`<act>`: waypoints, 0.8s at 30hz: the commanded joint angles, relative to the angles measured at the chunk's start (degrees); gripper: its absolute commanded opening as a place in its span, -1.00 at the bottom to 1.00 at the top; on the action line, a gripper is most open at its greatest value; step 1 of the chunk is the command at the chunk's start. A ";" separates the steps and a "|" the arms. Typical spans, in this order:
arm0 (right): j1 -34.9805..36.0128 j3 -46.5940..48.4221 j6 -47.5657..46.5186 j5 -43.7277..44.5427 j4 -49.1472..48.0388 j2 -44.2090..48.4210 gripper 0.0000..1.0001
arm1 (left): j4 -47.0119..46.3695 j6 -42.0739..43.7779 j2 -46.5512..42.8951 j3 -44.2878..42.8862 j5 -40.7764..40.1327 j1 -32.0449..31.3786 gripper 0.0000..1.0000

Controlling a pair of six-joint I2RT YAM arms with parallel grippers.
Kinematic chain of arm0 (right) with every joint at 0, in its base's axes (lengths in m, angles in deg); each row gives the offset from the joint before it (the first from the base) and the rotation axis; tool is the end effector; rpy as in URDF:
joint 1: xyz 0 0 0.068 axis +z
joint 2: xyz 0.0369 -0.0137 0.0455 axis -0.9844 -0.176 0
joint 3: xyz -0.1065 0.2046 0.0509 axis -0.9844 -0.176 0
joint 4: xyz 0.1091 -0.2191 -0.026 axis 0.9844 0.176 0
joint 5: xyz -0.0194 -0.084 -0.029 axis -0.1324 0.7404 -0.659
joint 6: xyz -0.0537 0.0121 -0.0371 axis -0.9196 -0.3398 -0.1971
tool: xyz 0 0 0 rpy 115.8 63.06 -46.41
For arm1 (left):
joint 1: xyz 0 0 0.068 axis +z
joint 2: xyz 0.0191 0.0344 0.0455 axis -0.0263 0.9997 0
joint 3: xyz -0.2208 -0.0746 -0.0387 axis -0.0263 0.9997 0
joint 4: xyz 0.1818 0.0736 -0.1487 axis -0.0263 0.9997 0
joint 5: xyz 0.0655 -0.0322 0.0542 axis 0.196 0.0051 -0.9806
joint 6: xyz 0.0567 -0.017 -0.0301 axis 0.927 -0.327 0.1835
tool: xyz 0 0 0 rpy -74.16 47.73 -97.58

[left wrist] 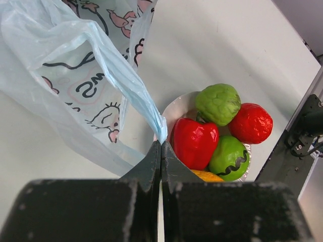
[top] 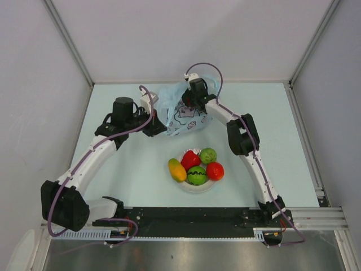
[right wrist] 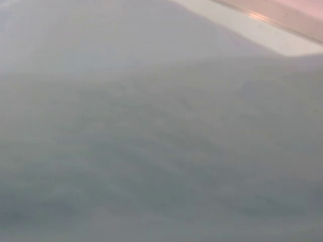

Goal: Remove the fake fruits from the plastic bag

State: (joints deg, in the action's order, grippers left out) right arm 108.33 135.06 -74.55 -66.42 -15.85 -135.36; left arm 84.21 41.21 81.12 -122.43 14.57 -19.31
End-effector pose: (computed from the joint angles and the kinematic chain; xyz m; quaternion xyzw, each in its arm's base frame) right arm 0.4894 0.2567 0.1357 -0.1985 0.8554 0.0450 0.4763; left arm 0.2603 -0.1154 0.2757 0.2464 0.8084 -0.3467 0.4070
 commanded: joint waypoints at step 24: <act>7.29 -39.81 -0.79 -19.19 2.95 42.35 0.06 | -9.00 -5.42 -5.16 3.85 -1.30 1.54 -0.99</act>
State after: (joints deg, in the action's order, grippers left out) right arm 111.68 103.47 -75.82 -79.82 -11.59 -104.44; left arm 80.54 40.12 79.33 -120.05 12.19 -18.54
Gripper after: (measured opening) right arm 0.770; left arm 0.004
